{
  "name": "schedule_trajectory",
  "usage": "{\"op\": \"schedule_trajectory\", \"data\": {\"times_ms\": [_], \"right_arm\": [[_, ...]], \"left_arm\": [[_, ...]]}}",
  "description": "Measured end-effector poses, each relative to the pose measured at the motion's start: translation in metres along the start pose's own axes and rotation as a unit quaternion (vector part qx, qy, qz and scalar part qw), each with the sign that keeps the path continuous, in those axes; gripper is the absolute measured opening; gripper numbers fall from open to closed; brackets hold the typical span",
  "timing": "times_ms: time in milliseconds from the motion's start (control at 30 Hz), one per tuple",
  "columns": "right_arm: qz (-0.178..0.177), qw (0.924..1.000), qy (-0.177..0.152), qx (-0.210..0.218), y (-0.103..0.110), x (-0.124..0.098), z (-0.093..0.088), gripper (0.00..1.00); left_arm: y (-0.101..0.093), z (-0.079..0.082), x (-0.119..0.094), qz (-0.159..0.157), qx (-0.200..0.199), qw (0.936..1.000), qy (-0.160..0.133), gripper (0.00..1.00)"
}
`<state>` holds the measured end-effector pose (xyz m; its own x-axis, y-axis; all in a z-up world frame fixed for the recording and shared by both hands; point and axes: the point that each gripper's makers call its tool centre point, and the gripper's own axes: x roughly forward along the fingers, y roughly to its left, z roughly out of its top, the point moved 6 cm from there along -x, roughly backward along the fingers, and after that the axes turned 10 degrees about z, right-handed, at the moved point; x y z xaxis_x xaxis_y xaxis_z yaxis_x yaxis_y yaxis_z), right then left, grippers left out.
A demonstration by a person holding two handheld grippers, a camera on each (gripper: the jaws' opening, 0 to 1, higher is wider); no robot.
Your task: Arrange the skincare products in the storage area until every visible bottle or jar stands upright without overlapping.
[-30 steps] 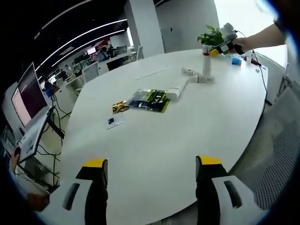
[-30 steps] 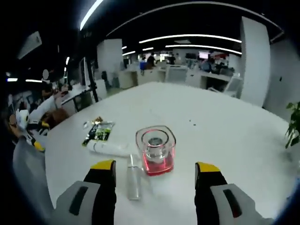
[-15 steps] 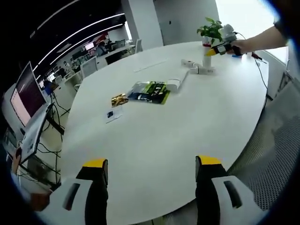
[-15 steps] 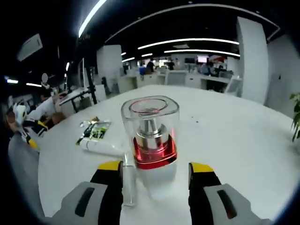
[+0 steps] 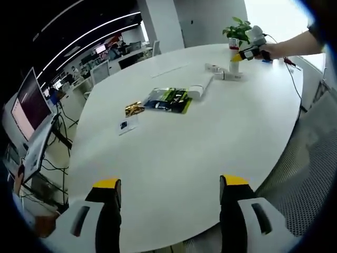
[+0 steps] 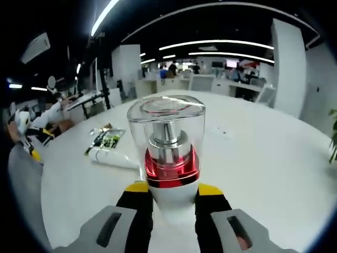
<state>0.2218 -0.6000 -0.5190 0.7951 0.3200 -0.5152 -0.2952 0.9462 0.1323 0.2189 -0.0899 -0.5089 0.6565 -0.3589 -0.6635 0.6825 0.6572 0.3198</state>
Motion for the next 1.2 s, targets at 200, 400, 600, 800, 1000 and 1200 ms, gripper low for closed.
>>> {"op": "schedule_trajectory", "data": {"times_ms": [200,400,600,800,1000,1200], "right_arm": [[-0.021,0.9992,0.032,-0.012,-0.001,-0.003,0.007,0.21],[-0.032,0.9992,0.018,-0.014,0.012,-0.019,0.024,0.21],[-0.039,0.9971,-0.049,-0.043,0.061,-0.045,0.083,0.21],[-0.041,0.9931,-0.101,-0.042,0.130,-0.062,0.132,0.21],[-0.025,0.9922,-0.109,-0.055,0.189,-0.066,0.150,0.21],[0.033,0.9919,-0.123,-0.012,0.240,-0.061,0.147,0.21]], "left_arm": [[0.000,0.002,-0.001,-0.001,-0.003,1.0000,-0.007,0.70],[0.001,0.004,-0.002,-0.002,-0.008,0.9998,-0.019,0.70],[0.002,0.012,-0.008,0.002,0.014,0.9988,-0.047,0.72],[0.012,0.026,-0.020,0.006,-0.016,0.9975,-0.068,0.74],[0.011,0.074,-0.038,-0.015,-0.030,0.9857,-0.165,0.77],[-0.007,0.124,-0.064,-0.073,-0.060,0.9595,-0.265,0.88]]}}
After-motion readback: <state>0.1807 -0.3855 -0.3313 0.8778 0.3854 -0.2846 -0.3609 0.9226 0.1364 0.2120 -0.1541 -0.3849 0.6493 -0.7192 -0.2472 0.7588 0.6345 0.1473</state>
